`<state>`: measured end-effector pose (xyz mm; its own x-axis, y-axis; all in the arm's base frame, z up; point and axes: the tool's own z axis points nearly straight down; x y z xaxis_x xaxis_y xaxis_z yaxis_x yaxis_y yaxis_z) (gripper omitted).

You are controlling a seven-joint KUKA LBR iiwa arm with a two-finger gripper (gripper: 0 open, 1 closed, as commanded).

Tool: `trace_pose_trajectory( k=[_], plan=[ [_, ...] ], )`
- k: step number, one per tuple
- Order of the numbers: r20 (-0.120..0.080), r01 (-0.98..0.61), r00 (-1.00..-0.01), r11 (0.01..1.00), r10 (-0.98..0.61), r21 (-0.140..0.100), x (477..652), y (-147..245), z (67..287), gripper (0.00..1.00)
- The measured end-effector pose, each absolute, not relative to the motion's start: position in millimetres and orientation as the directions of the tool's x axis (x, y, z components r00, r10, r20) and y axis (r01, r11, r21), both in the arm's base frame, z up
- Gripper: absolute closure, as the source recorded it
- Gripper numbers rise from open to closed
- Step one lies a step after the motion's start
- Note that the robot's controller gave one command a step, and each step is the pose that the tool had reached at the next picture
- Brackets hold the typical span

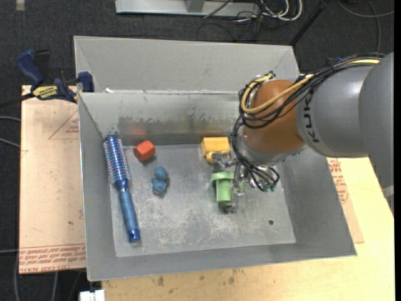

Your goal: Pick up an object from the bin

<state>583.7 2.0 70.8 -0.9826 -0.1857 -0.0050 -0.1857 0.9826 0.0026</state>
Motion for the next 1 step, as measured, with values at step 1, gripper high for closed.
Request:
trace_pose_trajectory(
  k=[1],
  plan=[
    [-0.01, -0.185, -0.983, 0.983, -0.185, 0.002, 585.0, 2.1, 71.8, 1.0]
  ],
)
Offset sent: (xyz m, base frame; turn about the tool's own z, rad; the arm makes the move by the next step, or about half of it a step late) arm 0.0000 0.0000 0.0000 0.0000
